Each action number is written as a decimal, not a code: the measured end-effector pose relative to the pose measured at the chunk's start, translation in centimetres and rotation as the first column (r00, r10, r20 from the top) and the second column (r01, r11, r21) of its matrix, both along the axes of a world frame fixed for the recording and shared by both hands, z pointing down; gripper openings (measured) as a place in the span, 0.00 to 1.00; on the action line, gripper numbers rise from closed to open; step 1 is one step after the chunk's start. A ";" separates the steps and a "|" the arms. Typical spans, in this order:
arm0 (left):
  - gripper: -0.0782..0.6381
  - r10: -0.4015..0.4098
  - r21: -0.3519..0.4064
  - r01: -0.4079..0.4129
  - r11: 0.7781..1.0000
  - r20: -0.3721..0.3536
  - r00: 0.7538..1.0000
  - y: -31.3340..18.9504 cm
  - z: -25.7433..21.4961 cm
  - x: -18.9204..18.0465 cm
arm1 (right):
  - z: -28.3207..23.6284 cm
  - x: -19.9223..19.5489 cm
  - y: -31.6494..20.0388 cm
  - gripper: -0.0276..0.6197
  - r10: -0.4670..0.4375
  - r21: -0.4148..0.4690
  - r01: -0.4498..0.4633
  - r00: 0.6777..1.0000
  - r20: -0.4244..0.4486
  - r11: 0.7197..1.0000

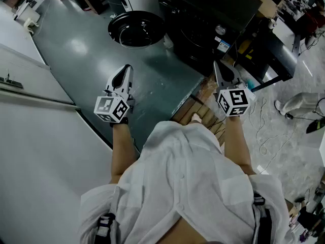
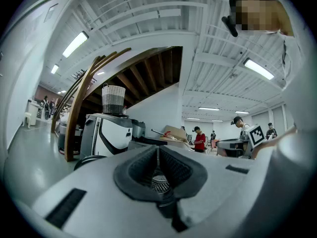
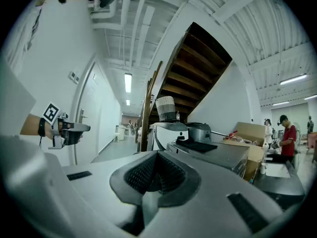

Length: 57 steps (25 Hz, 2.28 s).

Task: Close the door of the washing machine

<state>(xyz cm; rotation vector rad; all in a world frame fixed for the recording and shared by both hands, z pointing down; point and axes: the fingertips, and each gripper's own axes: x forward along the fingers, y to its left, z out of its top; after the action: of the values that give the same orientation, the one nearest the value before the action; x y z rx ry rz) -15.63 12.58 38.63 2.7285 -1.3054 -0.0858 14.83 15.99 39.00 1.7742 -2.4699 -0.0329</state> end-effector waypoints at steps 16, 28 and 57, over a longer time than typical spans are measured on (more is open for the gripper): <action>0.14 0.008 -0.003 -0.008 1.000 -0.007 1.000 0.4 0.5 -0.4 | -0.3 0.1 0.1 0.09 0.015 0.023 -0.016 0.999 0.052 1.000; 0.14 0.014 -0.013 -0.014 1.000 -0.008 1.000 1.1 1.4 -1.3 | 0.5 -1.3 0.3 0.09 0.003 0.014 -0.004 0.998 0.059 1.000; 0.14 0.087 -0.092 -0.081 0.993 0.070 0.994 -17.1 3.9 7.1 | 4.5 2.7 -18.4 0.16 -0.106 -0.095 0.110 0.993 0.053 0.989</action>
<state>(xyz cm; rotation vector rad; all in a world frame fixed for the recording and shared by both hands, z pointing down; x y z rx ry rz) -8.58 -4.55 42.56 2.7308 -1.1796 0.0798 17.52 -2.38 43.48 1.6200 -2.5509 0.1210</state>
